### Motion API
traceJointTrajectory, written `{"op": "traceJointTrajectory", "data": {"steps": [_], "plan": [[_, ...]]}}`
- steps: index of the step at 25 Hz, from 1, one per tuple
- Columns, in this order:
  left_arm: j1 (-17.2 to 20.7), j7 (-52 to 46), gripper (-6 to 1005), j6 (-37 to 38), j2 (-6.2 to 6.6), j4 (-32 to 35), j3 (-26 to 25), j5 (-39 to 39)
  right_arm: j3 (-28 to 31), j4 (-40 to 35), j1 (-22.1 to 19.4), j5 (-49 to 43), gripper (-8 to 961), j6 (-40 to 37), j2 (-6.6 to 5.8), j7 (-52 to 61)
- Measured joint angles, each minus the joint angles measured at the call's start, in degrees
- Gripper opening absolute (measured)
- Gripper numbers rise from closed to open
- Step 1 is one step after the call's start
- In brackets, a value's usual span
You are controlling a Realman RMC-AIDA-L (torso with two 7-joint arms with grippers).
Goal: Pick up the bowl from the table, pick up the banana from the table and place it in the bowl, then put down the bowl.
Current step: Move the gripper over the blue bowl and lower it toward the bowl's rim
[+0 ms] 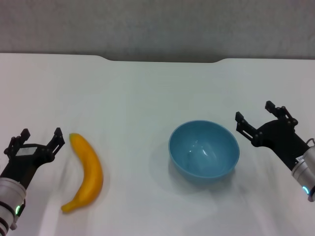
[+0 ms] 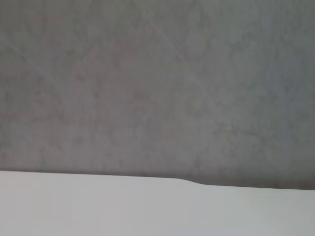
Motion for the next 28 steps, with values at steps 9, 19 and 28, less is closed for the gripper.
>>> {"op": "traceJointTrajectory", "data": {"steps": [9,19,28], "plan": [[1.43,0.45,893,1.83,0.09,-3.09,1.31,1.62,-1.07,0.32,-2.52,-0.05,892,-5.33,-0.03,-1.5],[2.02,-2.07,892,0.35,0.76,-3.51,0.49,0.61,0.18,-0.65,-5.14,0.46,892,-8.59,-0.12,-1.02],[11.82,-2.55,891,-13.55,8.73,-30.48,-4.8,4.25,1.91,11.86,-9.46,-3.57,891,-8.71,-3.57,-4.24]]}}
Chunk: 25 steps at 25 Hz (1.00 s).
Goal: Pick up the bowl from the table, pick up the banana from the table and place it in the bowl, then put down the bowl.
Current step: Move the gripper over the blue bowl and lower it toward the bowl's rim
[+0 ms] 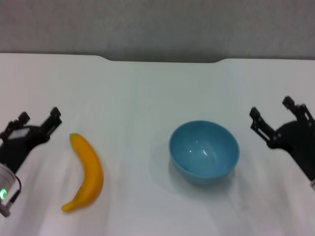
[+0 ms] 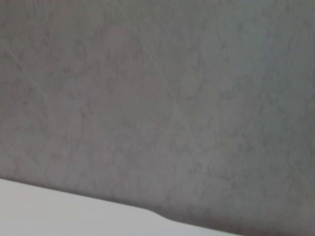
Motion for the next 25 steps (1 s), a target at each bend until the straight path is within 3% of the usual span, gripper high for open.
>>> {"op": "traceJointTrajectory", "data": {"steps": [2,4,8,10,12,14,17,19,25], "plan": [[1.75,0.93,891,-6.33,0.3,-4.7,-3.93,2.28,1.28,5.95,-1.58,-0.52,891,3.33,-1.77,-2.67],[3.04,2.64,891,-13.99,-0.31,-9.04,-8.03,5.6,3.63,11.98,-3.13,-0.77,891,8.8,-3.01,-5.77],[3.57,8.58,890,-30.62,-2.58,-16.28,-14.83,8.02,11.42,25.98,-6.56,-2.19,891,27.31,-5.45,-10.43],[3.3,12.88,890,-38.49,-3.99,-19.48,-18.26,7.94,17.16,32.41,-7.97,-4.26,891,39.62,-5.49,-11.55],[2.99,17.86,890,-46.49,-6.21,-22.16,-22.17,7.71,22.62,37.2,-8.79,-6.73,891,50.47,-4.38,-12.77],[2.88,21.96,890,-52.45,-7.89,-24.46,-25.74,7.15,28.27,41.74,-9.18,-9.18,891,61.9,-2.37,-14.7],[2.19,23.57,890,-57.56,-7.92,-26.08,-28.2,5.16,36.31,47.67,-8.9,-10.72,891,77.91,0.94,-18.15],[1.39,23.96,890,-60.97,-7.88,-26.25,-30.47,4.55,41.07,50.28,-7.88,-10.8,891,86.76,2.52,-19.64],[-0.37,25.13,890,-69.11,-7.89,-26.17,-37.03,4.99,50.74,51.75,-3.69,-8.99,891,100.67,2.91,-17.22]]}}
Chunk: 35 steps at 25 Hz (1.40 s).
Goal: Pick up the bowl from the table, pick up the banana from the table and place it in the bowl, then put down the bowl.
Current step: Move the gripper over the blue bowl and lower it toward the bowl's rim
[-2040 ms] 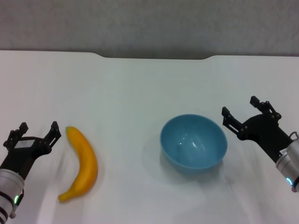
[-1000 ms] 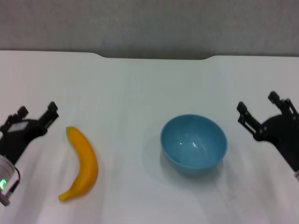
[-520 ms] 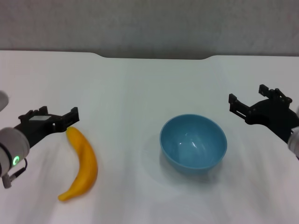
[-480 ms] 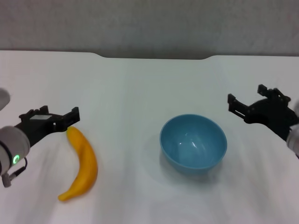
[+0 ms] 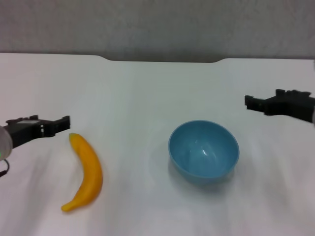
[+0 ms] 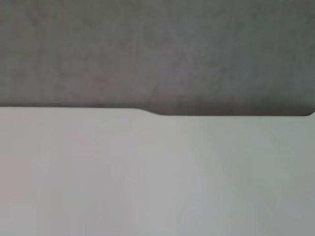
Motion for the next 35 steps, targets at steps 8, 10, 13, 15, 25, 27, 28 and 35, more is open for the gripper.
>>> {"op": "traceJointTrajectory", "data": {"steps": [8,10,13,15,25,27,28,35], "plan": [[-0.72,1.55,891,-4.14,-0.03,0.43,-4.97,0.19,11.61,-6.48,11.55,0.53,891,19.31,-0.05,0.79],[-1.02,2.0,891,-4.18,-0.11,0.76,-4.92,0.2,13.39,-9.86,14.79,-0.01,891,22.62,-0.1,0.66],[-1.7,2.43,891,-4.21,-0.16,1.67,-4.76,0.21,14.95,-15.2,18.93,-1.59,891,25.32,-0.1,0.44],[-2.29,2.53,891,-4.17,-0.17,2.45,-4.67,0.22,15.43,-20.28,21.53,-2.41,891,25.13,-0.13,-0.24],[-4.23,2.61,890,-3.06,-0.37,6.64,-4.32,0.03,11.45,-30.42,24.38,0.91,890,18.67,0.37,-3.16],[-4.6,2.61,890,-2.62,-0.38,7.19,-4.32,-0.06,10.94,-31.3,24.41,2.41,890,17.47,0.34,-4.02],[-4.76,2.61,890,-2.51,-0.39,7.44,-4.32,-0.03,10.46,-32.39,24.49,3.85,890,16.26,0.33,-4.96],[-5.43,2.61,891,-1.9,-0.39,9.15,-4.35,0.01,9.79,-36.5,25.85,4.94,890,14.88,0.17,-5.63]]}}
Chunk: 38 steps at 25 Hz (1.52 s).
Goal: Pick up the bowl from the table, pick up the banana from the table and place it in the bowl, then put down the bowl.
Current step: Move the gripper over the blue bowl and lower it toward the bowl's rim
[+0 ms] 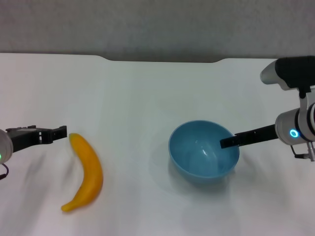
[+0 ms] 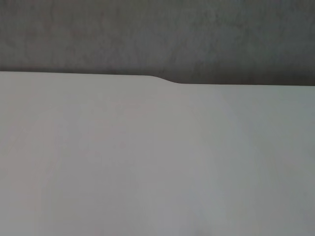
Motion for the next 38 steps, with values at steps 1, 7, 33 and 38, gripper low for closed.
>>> {"op": "traceJointTrajectory", "data": {"steps": [1,7,33,38], "plan": [[-0.12,0.0,891,0.04,0.0,0.11,0.0,-0.02,0.02,-1.02,0.46,-0.02,890,-0.35,-0.05,-0.02],[-0.3,0.0,890,0.28,-0.09,0.31,-0.01,-0.05,0.26,-8.04,4.46,0.45,888,-3.68,0.11,-1.63],[-0.9,-0.2,890,1.44,-0.09,0.99,-0.01,-0.41,-2.54,-13.83,5.91,3.57,705,-8.53,0.23,-4.29],[-0.83,-0.23,890,1.73,-0.09,1.09,-0.01,-0.41,-3.23,-13.47,5.59,3.65,472,-9.26,0.23,-4.58]]}}
